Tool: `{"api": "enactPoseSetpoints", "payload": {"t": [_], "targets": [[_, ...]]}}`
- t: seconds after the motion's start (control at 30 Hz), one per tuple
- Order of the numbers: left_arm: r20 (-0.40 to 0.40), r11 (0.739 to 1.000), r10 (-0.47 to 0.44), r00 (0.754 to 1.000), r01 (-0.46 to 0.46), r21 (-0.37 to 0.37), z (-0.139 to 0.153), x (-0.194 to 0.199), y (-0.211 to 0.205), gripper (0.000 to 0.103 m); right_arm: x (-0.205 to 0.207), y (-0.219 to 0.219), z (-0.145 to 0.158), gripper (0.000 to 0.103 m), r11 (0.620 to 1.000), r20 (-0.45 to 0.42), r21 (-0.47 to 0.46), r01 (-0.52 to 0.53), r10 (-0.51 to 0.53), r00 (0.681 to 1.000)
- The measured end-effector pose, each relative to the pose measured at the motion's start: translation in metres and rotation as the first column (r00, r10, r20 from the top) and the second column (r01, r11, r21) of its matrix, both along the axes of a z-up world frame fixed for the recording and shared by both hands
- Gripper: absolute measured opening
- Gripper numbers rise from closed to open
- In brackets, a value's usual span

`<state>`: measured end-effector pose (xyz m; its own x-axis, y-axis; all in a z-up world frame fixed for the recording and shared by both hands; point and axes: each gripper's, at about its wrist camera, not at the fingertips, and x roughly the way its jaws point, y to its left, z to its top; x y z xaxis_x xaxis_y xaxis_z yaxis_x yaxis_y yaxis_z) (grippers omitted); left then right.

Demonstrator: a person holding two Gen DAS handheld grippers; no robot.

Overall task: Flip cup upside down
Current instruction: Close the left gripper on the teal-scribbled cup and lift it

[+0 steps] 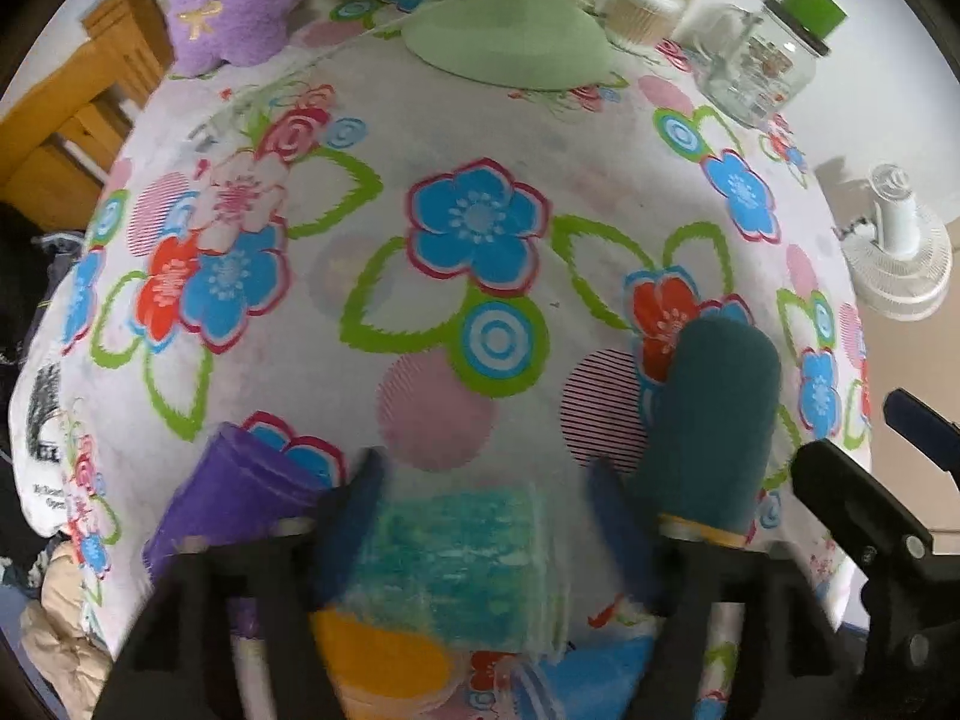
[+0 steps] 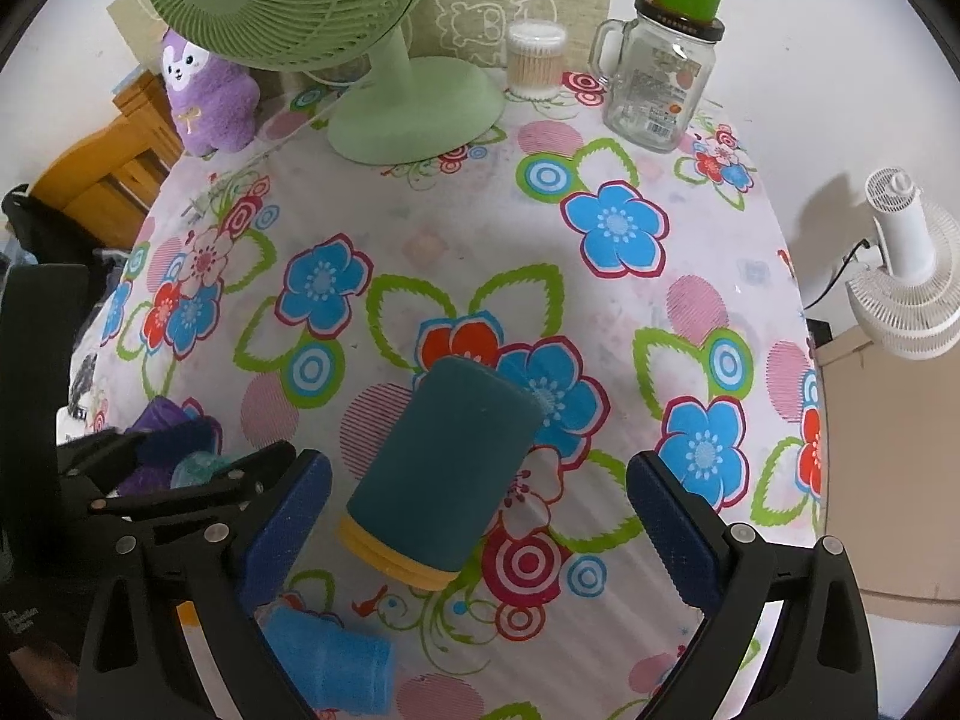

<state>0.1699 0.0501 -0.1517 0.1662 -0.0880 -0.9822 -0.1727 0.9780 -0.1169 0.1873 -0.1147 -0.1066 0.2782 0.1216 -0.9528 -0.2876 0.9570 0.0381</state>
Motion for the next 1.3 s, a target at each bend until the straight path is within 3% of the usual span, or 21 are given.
{"api": "enactPoseSetpoints", "payload": {"t": [0.33,0.5,0.63,0.87,1.0,1.1,1.2,1.3], "targets": [[-0.06,0.998,0.056,0.997,-0.055,0.004,-0.014,-0.006,0.011,0.095,-0.005,0.007,-0.008,0.1,0.999,-0.026,-0.002,-0.032,0.032,0.999],[-0.094,0.998,0.053,0.994,-0.055,-0.013,-0.027,-0.009,0.012,0.096,-0.005,0.011,-0.012,0.1,0.999,-0.037,-0.006,-0.038,0.038,0.999],[-0.114,0.996,0.061,0.992,-0.068,-0.056,-0.037,-0.011,0.012,0.082,-0.007,0.014,-0.015,0.1,0.999,-0.045,-0.01,-0.04,0.04,0.998],[-0.046,0.998,0.04,0.998,-0.042,-0.053,-0.02,-0.017,0.011,0.081,-0.011,0.01,-0.006,0.1,1.0,-0.028,0.0,-0.023,0.023,0.999],[0.002,0.999,-0.049,0.999,0.049,-0.02,0.005,-0.025,0.003,0.081,-0.019,-0.004,0.013,0.1,1.0,0.004,0.007,-0.005,0.005,1.0],[0.037,0.985,-0.17,0.985,0.17,-0.007,0.02,-0.025,-0.017,0.081,-0.029,-0.019,0.025,0.1,1.0,0.017,0.006,0.012,-0.012,1.0],[0.07,0.946,-0.325,0.943,0.325,0.012,0.032,-0.025,-0.05,0.081,-0.044,-0.044,0.035,0.1,0.999,0.025,-0.003,0.036,-0.036,0.999],[0.094,0.88,-0.474,0.875,0.474,0.026,0.039,-0.036,-0.087,0.081,-0.063,-0.073,0.04,0.1,0.997,0.03,-0.017,0.07,-0.069,0.997]]}}
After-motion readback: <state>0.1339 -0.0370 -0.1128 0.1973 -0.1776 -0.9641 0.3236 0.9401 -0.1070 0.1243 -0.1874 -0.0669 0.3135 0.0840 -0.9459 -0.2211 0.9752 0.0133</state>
